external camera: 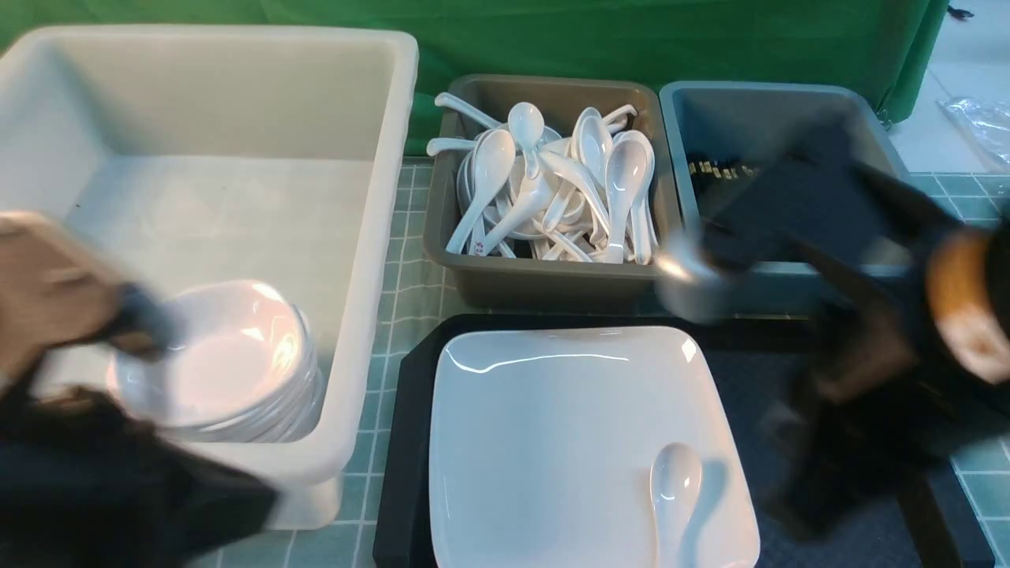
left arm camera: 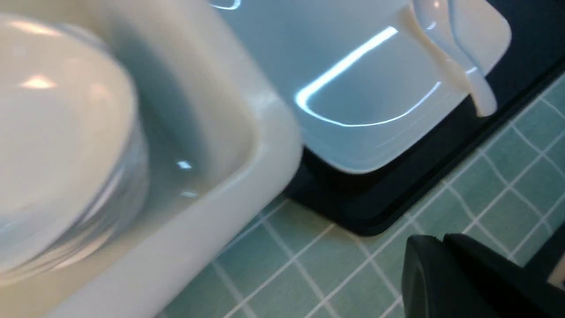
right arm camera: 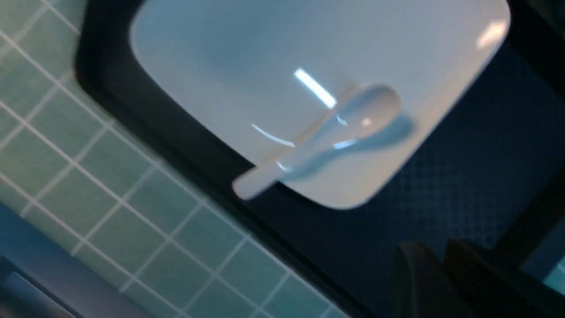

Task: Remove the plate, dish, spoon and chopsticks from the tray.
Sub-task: Use the left arm to grab a soup spoon from the plate

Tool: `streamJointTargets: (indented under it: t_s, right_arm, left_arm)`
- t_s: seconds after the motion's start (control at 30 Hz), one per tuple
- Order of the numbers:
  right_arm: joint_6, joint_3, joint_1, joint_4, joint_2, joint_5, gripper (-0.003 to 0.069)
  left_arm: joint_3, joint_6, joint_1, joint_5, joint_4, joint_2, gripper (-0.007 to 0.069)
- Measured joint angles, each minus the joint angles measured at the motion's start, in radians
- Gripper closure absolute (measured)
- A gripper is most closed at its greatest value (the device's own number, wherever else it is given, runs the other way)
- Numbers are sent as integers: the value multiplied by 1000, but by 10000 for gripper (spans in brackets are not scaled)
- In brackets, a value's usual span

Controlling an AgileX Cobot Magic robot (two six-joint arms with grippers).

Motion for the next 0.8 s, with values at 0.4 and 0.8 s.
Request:
streamJointTargets:
  t_s: [0.4, 0.8]
  right_arm:
    - [67, 306, -20, -61, -442, -9, 482]
    - [56, 310, -20, -64, -610, 27, 463]
  left_arm:
    - [-306, -243, -395, -204, 48, 687, 610]
    - [-669, -384, -444, -69, 135, 1092, 165]
